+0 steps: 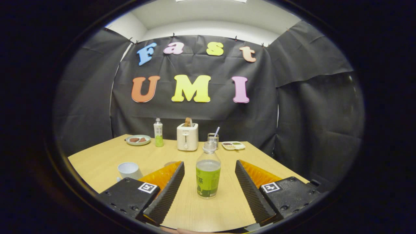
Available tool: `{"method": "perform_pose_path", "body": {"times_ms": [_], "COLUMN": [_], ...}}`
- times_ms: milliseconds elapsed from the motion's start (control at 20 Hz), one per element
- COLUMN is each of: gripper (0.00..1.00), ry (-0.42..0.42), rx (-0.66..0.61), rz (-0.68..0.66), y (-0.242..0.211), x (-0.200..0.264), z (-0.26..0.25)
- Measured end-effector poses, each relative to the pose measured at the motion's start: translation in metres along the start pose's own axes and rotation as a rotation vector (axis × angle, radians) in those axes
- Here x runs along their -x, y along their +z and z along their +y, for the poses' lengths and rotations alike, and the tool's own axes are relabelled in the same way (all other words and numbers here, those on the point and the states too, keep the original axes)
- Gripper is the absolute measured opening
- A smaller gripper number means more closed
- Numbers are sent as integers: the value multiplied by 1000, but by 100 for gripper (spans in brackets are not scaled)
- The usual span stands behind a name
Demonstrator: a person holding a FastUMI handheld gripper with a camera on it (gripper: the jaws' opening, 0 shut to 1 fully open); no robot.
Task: Take the bottle from table, then pour the juice into the cup, finally place the bottle on the coaster
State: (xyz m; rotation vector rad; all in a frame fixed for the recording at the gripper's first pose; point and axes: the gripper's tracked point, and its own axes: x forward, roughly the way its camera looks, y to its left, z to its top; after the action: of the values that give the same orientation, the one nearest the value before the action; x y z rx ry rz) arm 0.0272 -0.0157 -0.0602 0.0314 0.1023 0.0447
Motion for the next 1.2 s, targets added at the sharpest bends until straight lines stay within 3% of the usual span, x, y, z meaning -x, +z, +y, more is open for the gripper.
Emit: {"method": "perform_pose_path", "body": {"times_ms": [350, 600, 900, 1200], "gripper": [100, 100, 100, 100], "ry": [69, 1, 32, -10], "rx": [9, -2, 3, 34], "rz": [35, 8, 10, -10], "y": [-32, -40, -51, -55], "x": [-27, -53, -80, -105], "z": [19, 1, 5, 0]}}
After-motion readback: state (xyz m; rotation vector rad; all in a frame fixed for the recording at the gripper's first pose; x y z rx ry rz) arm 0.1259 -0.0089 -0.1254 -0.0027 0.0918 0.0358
